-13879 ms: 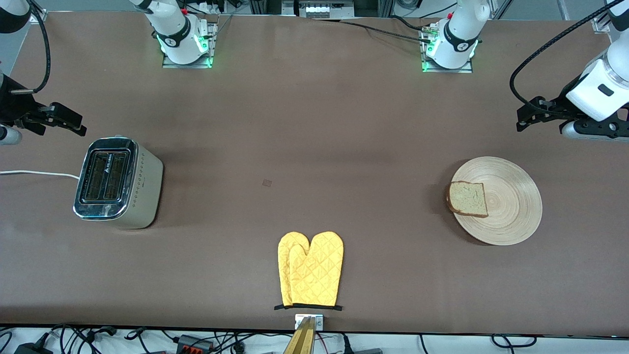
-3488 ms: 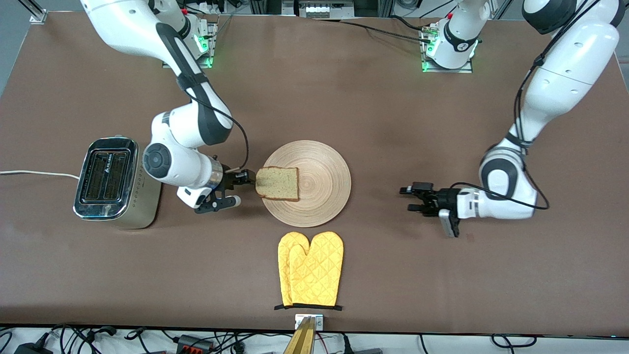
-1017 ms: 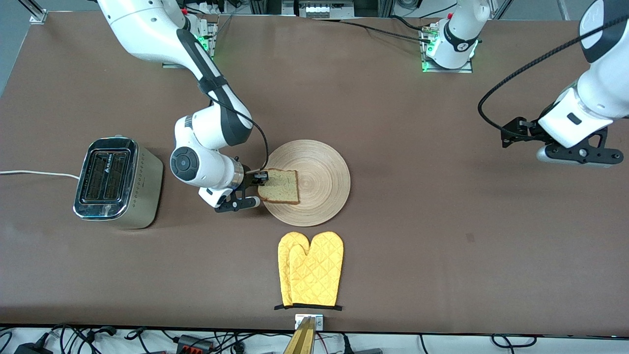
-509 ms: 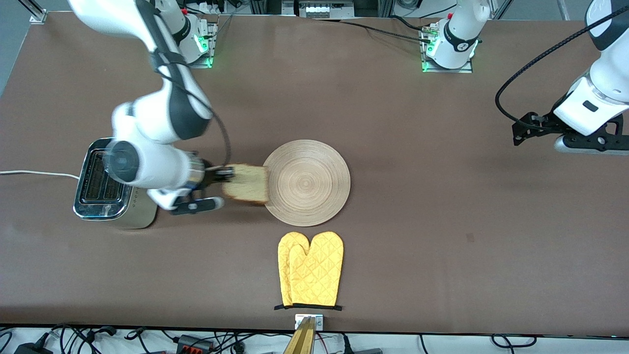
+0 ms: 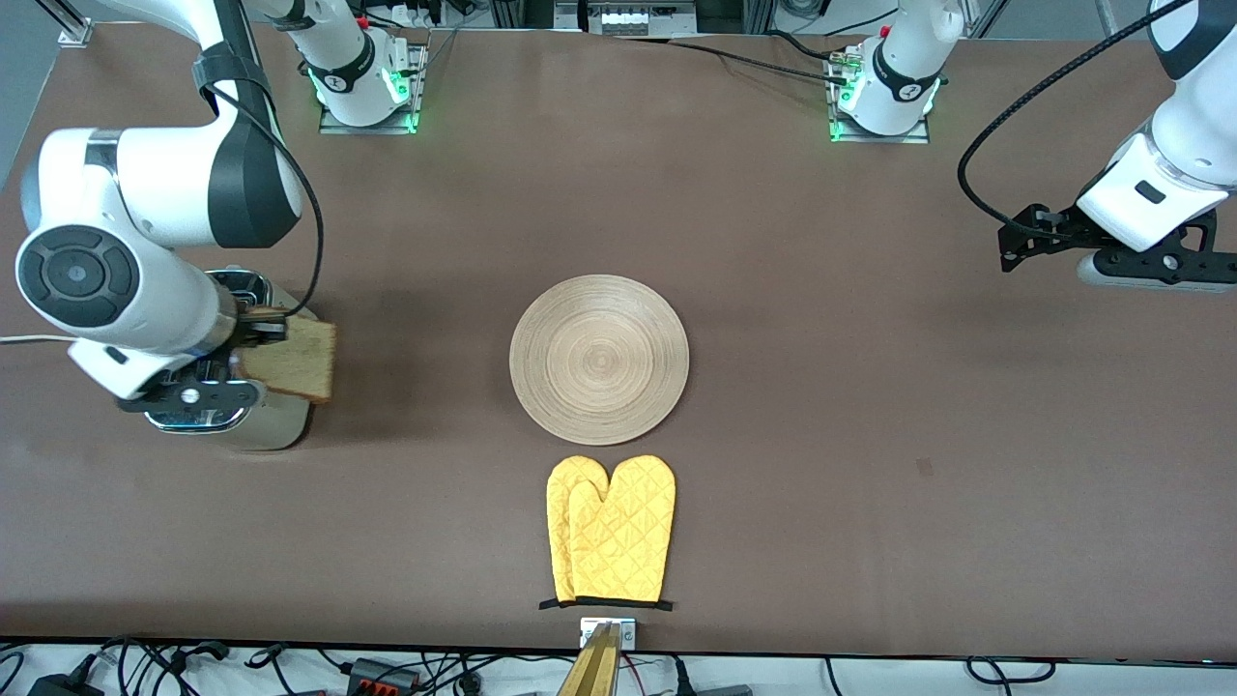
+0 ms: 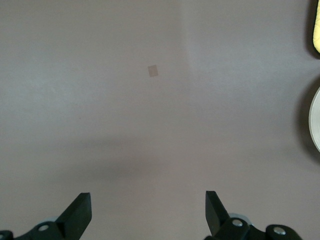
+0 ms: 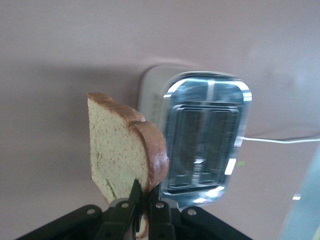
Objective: Move plate and put bread in toaster
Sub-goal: 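Lift the bread off the plate and carry it over the toaster, then lower the bread into a toaster slot with the right gripper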
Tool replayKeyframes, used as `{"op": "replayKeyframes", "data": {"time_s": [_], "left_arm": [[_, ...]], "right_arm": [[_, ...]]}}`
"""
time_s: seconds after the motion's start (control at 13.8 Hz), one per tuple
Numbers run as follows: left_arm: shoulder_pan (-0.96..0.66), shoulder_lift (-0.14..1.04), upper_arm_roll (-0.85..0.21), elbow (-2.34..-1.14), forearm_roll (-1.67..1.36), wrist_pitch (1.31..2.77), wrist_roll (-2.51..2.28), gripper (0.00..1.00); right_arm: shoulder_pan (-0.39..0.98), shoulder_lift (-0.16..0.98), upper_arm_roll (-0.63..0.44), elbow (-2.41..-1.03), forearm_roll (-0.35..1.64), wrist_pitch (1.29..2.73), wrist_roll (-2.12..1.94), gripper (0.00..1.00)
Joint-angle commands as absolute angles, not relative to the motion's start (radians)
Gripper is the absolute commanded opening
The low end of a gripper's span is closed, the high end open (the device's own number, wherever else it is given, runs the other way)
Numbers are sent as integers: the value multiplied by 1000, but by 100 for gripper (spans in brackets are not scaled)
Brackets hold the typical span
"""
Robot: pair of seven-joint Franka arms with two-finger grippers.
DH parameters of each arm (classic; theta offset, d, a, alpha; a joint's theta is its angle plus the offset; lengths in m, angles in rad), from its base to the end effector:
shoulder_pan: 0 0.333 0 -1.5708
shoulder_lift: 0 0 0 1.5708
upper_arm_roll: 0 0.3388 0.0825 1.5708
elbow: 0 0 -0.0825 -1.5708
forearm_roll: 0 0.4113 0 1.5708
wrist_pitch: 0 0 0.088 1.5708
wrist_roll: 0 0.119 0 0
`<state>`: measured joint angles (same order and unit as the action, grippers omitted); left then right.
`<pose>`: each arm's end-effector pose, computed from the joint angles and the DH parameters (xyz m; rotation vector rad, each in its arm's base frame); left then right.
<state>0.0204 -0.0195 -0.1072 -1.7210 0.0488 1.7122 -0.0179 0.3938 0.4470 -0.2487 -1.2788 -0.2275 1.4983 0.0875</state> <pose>0.5819 -0.0460 0.5836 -3.0895 0.1167 -0.0204 0.6893 0.1066 0.4988 2.7709 0.1077 -0.2399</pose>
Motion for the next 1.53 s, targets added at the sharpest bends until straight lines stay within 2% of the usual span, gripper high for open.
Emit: {"op": "replayKeyframes", "data": {"time_s": [0.0, 0.44, 1.45], "left_arm": [[17, -25, -117, -1701, 40, 1687, -18, 100], [31, -29, -126, -1667, 31, 1565, -12, 100], [31, -6, -118, -1632, 32, 1583, -25, 100]], "right_arm": [[391, 429, -285, -1269, -320, 1415, 29, 0], [376, 482, -291, -1299, -505, 1422, -23, 0], [381, 512, -287, -1330, -442, 1396, -5, 0]]}}
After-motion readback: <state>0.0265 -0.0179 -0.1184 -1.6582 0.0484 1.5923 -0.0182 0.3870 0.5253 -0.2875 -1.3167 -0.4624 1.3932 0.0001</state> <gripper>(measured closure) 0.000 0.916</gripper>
